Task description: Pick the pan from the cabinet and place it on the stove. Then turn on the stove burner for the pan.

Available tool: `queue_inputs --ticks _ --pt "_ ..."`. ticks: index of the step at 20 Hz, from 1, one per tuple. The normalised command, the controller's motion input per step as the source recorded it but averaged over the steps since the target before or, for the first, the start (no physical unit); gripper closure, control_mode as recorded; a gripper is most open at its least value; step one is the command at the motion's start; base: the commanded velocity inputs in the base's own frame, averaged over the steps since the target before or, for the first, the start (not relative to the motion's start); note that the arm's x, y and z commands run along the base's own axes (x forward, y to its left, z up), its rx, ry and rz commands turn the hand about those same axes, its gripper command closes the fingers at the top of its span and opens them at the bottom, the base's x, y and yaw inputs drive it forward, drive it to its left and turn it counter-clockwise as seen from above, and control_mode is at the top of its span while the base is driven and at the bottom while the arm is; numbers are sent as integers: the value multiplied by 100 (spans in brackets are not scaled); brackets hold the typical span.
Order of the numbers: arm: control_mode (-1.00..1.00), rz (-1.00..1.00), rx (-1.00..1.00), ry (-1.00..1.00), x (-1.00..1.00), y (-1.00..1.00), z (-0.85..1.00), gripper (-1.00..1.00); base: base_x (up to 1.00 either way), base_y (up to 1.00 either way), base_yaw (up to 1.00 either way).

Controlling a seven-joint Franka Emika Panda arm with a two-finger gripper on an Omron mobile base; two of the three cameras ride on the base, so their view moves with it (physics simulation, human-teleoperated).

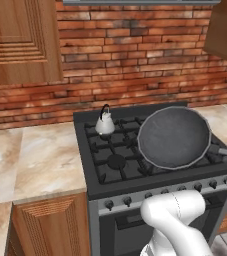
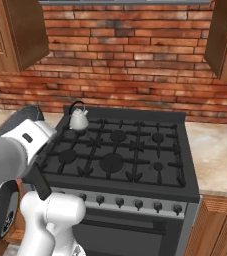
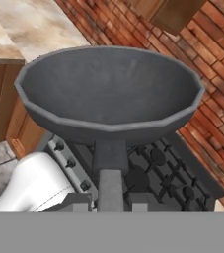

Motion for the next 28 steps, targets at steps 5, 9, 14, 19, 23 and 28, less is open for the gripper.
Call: queue_inputs --ticks 5,9,14,19,23,28 --pt "-100 1 9 -1 0 -59 0 100 0 0 0" --pt "-100 0 6 0 0 -63 0 100 0 0 0" --pt "-100 0 2 1 1 -50 0 100 0 0 0" --pt "-100 0 3 6 6 -53 0 100 0 0 0" --pt "-100 0 6 7 9 -61 0 100 0 0 0" --pt "-100 0 5 7 12 -61 -2 100 0 0 0"
